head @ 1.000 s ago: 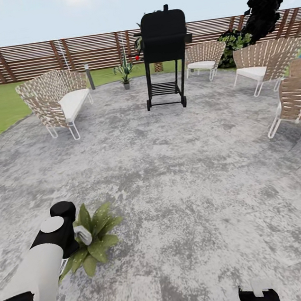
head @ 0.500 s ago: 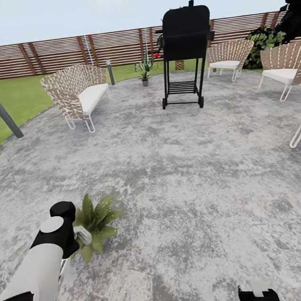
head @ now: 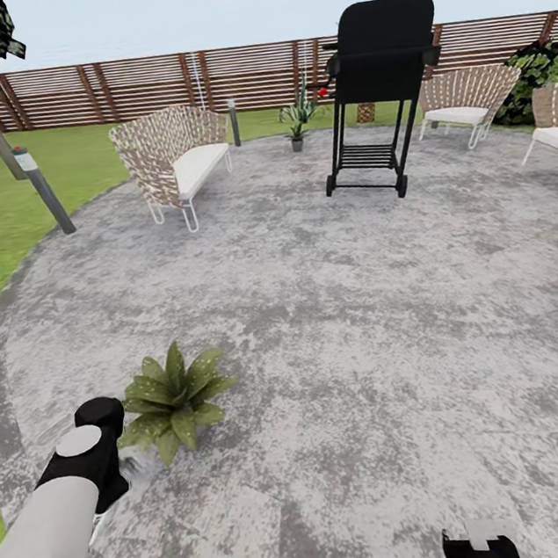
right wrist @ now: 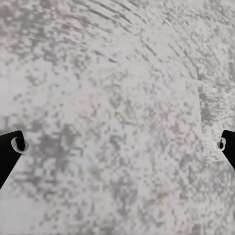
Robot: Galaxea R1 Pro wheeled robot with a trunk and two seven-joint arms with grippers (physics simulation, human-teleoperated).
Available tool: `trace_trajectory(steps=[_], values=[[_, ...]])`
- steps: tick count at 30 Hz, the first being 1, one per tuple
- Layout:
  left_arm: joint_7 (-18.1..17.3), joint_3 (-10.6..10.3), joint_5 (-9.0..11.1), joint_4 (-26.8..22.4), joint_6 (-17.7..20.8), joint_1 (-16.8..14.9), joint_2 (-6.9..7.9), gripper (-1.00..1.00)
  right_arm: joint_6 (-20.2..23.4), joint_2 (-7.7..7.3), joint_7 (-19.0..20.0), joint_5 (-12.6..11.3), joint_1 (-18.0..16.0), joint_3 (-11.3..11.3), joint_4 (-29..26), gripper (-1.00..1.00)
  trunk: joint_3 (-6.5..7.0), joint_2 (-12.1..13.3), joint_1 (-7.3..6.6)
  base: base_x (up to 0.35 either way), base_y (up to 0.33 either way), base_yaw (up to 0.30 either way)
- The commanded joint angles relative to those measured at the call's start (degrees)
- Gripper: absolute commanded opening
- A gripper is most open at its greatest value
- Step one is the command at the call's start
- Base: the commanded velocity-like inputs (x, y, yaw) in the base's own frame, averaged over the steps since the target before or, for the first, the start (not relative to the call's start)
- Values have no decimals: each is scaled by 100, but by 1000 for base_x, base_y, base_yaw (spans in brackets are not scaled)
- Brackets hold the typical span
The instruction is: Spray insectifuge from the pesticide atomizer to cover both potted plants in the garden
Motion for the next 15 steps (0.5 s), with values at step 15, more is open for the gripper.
trace_trajectory(steps=[15], values=[[483, 780, 955, -21, 61, 10, -43, -100, -10, -4, -25, 55, -3, -32, 2, 100, -6, -2, -1, 1, 0, 5]])
